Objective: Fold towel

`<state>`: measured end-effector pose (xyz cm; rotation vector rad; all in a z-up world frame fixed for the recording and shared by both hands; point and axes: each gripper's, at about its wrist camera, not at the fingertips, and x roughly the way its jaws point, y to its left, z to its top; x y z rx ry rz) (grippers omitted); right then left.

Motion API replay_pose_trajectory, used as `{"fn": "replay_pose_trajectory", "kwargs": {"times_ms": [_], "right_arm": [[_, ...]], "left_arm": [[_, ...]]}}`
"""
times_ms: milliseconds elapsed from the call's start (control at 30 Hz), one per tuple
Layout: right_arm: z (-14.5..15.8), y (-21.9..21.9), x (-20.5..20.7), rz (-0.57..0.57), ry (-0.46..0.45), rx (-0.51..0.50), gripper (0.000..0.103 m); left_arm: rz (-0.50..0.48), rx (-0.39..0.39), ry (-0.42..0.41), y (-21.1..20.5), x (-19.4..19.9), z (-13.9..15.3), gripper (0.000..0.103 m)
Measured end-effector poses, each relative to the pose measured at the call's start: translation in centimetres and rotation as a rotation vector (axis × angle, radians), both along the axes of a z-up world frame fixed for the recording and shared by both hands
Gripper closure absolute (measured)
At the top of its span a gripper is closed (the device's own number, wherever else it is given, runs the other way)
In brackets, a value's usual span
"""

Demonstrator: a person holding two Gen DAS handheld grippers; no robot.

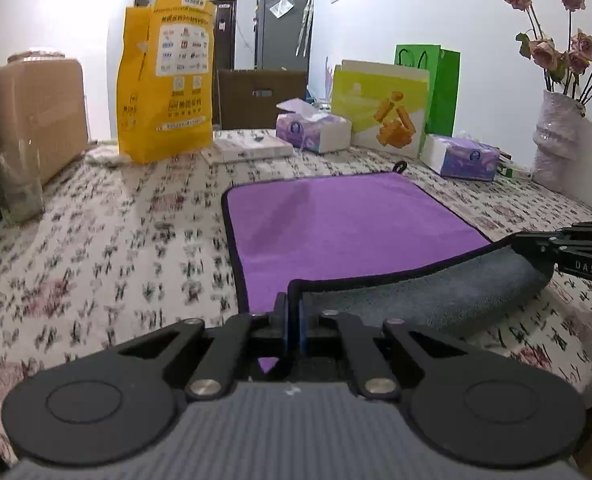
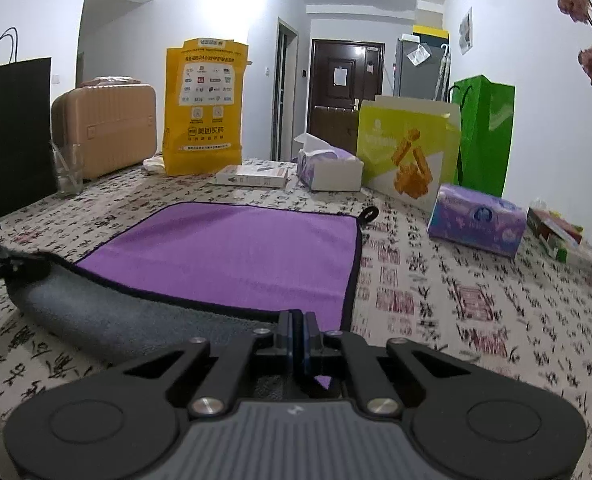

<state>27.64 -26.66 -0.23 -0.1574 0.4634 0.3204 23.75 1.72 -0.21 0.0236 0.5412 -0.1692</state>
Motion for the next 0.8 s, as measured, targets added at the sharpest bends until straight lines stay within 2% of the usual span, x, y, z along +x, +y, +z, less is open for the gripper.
{"fn": "replay_pose_trajectory", "kwargs": {"times_ms": [400,800], "right_arm": [[1.0,0.3,2.1,0.009,-0.025,-0.027,0.099],[2.2,0.6,6.0,0.042,-0.028,-0.019,0.099]], "left_arm": [[-0.005,0.045,-0.05,-0.2,3.1,1.9,0.098],[-0.003,0.081,-0.053,0.3,6.7,2.9,0.098]]}}
